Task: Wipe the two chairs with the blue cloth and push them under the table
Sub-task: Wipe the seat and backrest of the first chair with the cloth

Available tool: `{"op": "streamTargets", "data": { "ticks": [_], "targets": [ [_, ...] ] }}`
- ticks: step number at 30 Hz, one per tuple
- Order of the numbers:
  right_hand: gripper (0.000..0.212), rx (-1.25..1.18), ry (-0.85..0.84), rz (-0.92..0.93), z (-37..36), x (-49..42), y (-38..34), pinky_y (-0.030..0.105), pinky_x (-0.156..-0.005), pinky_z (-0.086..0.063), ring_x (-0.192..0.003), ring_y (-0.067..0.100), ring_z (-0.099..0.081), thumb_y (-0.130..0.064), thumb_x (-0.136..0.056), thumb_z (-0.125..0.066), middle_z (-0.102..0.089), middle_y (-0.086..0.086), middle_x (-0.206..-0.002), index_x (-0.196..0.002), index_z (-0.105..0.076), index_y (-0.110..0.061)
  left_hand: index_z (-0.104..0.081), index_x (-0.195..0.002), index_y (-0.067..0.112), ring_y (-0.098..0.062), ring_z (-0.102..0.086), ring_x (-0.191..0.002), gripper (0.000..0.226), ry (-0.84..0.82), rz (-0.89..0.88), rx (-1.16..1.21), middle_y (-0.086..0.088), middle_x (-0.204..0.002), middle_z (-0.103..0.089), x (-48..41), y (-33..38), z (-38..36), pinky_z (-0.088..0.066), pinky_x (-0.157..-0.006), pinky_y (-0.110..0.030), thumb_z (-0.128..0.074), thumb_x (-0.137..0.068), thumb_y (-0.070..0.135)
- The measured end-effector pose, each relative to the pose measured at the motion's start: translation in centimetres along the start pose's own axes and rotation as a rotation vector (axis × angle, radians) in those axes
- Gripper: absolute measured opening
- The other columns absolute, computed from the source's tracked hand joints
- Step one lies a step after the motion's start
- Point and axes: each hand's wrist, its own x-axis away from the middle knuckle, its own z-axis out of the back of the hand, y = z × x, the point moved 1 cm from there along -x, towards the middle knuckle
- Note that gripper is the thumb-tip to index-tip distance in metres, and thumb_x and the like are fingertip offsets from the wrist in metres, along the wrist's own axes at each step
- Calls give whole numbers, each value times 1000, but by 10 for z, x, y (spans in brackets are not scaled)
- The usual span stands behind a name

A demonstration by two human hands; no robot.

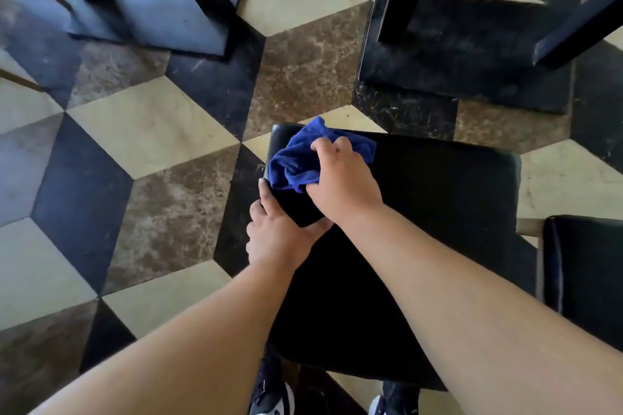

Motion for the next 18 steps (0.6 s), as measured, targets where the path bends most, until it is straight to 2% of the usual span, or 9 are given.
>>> {"op": "streamTargets", "data": {
  "ticks": [3, 5, 8, 11, 14, 18],
  "targets": [
    [52, -43, 23, -35, -12, -13, -13, 47, -84, -51, -114, 38, -56, -30, -91, -70, -48, 13, -133, -138, -50, -18, 35, -157, 37, -31, -26, -152, 163, -33, 27, -35, 0, -171, -10, -5, 0, -5, -36, -116, -54, -57, -34, 92],
    [47, -54, 41, -19, -21, -21, -27, 44, -80, -49, -111, 38, -59, -30, -92, -69, -50, 14, -130, -135, -51, -18, 36, -157, 38, -30, -24, -152, 159, -19, 33, -30, 2, -172, -6, -8, 0, -8, -35, -116, -54, -44, -29, 91],
    [45, -22, 53, 5, -30, -27, -38, 39, -71, -41, -108, 35, -60, -28, -93, -67, -50, 12, -127, -134, -50, -20, 35, -156, 37, -29, -24, -151, 148, 34, -7, -28, 0, -173, -6, -9, -5, -14, -35, -117, -53, -34, -38, 92],
    [44, 18, 54, 39, -31, -26, -34, 38, -68, -41, -109, 35, -60, -25, -95, -67, -51, 12, -126, -135, -49, -22, 30, -156, 39, -30, -24, -151, 131, 120, -109, -62, -7, -171, -11, -6, -17, -22, -34, -118, -52, -34, -55, 93],
    [45, 27, 42, 50, -29, -25, -32, 39, -68, -40, -110, 36, -59, -27, -95, -65, -51, 13, -128, -137, -48, -21, 25, -157, 39, -33, -29, -149, 112, 228, -178, -101, -12, -169, -18, -6, -23, -30, -36, -116, -51, -38, -74, 82],
    [46, 55, 29, 58, -27, -23, -31, 39, -66, -40, -109, 35, -59, -24, -96, -63, -51, 14, -129, -139, -47, -20, 13, -164, 31, -36, -35, -144, 109, 324, -205, -113, -14, -168, -23, -8, -25, -38, -41, -111, -53, -33, -79, 80]
  ]
}}
